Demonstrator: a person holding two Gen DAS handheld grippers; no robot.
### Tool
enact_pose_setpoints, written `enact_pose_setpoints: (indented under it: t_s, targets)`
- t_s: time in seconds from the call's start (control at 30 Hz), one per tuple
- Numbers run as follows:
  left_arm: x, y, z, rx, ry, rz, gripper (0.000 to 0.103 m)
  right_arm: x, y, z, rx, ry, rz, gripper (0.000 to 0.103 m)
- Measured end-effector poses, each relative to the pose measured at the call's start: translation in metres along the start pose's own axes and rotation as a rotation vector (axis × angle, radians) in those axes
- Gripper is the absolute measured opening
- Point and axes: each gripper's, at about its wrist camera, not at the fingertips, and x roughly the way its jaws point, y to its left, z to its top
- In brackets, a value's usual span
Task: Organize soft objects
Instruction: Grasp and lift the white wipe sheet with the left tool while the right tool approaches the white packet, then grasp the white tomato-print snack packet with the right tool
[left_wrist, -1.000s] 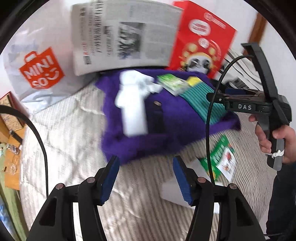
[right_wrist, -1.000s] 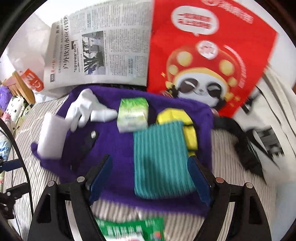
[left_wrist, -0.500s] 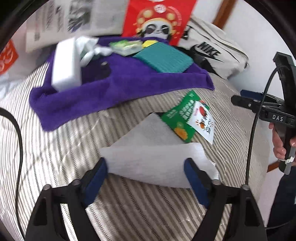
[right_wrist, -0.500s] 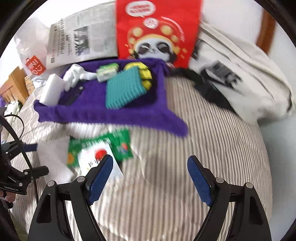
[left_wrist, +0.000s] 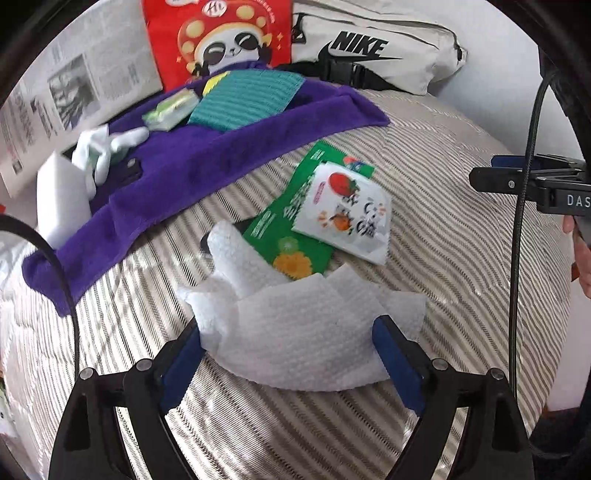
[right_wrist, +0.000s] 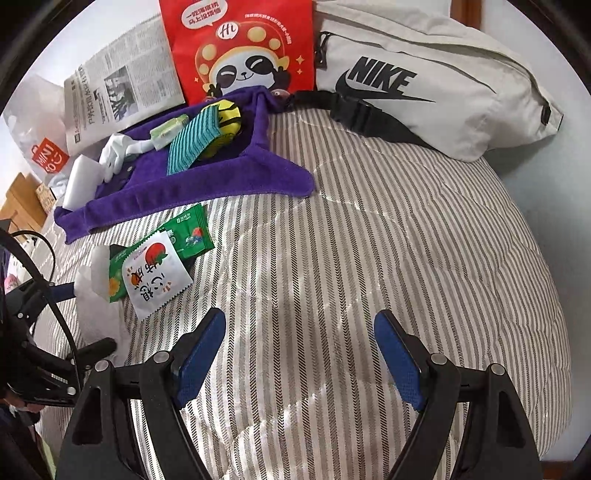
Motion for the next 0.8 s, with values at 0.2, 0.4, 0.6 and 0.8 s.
enact_pose_setpoints:
  t_s: [0.2, 0.4, 0.6, 0.8]
  targets:
    - [-0.003, -0.003, -0.001, -0.043, -0.042, 0.005, 0.060, 0.000, -0.003, -0.006, 0.004, 0.004, 0.003, 0.082]
    - [-0.011, -0.008, -0.007, -0.020, -0.044, -0.022, 0.012, 0.005, 0.008, -0.009, -0.005, 0.017, 0.024, 0.082]
    - [-0.022, 0.010, -0.021, -0.063, -0.041, 0.006, 0.011, 0.006, 0.028, -0.005, -0.036, 0.005, 0.076, 0.082]
    - [-0.035, 0.056, -0.033, -0.162, -0.030, 0.117, 0.011, 0.018, 0.060, 0.003, -0.104, 0.002, 0.128, 0.082]
